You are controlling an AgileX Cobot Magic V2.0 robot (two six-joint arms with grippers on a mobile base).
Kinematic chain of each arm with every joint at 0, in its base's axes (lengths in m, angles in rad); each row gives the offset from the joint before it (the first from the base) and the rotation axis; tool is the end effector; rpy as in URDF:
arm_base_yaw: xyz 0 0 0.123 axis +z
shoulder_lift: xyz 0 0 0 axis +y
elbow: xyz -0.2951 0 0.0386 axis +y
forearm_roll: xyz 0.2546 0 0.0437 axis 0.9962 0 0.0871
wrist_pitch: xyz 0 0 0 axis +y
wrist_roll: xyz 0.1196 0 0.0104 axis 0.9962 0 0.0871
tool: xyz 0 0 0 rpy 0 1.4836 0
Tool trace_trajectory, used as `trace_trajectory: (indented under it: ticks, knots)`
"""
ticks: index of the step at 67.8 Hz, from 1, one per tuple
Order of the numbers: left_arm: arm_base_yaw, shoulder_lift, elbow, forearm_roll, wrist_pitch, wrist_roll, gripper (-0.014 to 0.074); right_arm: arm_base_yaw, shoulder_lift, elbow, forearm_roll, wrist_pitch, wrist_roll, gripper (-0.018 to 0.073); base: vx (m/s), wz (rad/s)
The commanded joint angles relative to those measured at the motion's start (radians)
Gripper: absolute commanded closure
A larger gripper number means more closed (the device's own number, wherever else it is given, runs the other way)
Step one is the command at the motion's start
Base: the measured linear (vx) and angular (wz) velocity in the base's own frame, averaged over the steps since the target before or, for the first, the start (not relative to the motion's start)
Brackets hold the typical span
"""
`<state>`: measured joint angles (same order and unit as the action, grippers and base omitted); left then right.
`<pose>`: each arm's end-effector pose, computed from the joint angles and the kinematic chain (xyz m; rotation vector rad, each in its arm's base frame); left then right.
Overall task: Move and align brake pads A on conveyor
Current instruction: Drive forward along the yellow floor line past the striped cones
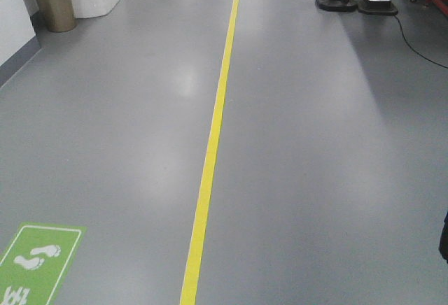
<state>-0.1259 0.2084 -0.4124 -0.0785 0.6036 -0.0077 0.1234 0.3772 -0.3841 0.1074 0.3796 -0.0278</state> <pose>0.0726 -0.0146 0.2794 0.0810 1.8836 -0.1778 0.1079 0.0182 0.2794 -0.0754 1.8561 0.1727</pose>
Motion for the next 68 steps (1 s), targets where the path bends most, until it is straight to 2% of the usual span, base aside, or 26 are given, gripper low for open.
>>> trace_trajectory:
  ticks: [1, 28, 68]
  knots:
    - [-0.003, 0.01, -0.026, -0.012, -0.091, -0.01, 0.0603, -0.004, 0.004, -0.029, -0.001, -0.093, -0.005, 0.0564, 0.37, -0.02]
    - [-0.003, 0.01, -0.026, -0.012, -0.091, -0.01, 0.0603, -0.004, 0.004, -0.029, -0.001, -0.09, -0.005, 0.0564, 0.47, -0.11]
    - [-0.003, 0.01, -0.026, -0.011, -0.091, -0.01, 0.0603, -0.004, 0.004, -0.029, -0.001, -0.09, -0.005, 0.0564, 0.6, -0.1]
